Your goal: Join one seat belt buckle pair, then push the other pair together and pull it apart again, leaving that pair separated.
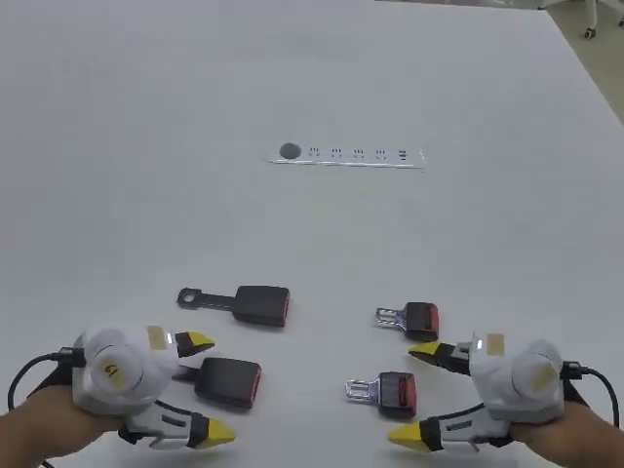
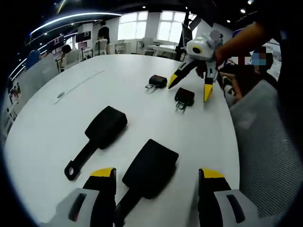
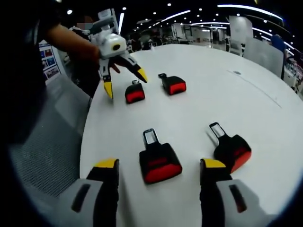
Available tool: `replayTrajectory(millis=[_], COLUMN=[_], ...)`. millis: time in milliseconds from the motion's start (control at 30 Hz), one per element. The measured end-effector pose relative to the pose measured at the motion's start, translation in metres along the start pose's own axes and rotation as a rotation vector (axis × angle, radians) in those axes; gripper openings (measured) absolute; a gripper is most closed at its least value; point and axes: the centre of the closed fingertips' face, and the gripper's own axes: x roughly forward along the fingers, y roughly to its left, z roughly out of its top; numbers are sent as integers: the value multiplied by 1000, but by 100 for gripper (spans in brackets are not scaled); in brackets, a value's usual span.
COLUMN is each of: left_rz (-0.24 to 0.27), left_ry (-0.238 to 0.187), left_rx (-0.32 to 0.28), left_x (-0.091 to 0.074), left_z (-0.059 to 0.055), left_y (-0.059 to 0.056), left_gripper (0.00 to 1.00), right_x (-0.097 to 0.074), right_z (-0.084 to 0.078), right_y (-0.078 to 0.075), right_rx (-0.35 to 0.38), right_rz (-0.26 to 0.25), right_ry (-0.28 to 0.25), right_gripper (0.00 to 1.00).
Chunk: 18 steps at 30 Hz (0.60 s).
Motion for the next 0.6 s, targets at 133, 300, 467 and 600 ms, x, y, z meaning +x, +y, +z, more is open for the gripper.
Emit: replayTrajectory(millis=[133, 300, 467, 600], left_rz=[-23, -38, -29, -20], left_ry=[38, 55, 80, 116], left_rx=[26, 52, 151, 221], left_x=[4, 9, 11, 7], left_z=[-6, -7, -10, -16], left_y=[5, 11, 15, 17], left_gripper=[68, 61, 55, 46], right_x=[4, 7, 8, 7], right_z=[-4, -4, -4, -6], right_y=[2, 3, 5, 6], right_rx=[-37, -64, -95, -109], right_rz=[31, 48, 62, 67], right_ry=[27, 33, 37, 42], right_gripper=[64, 61, 56, 53])
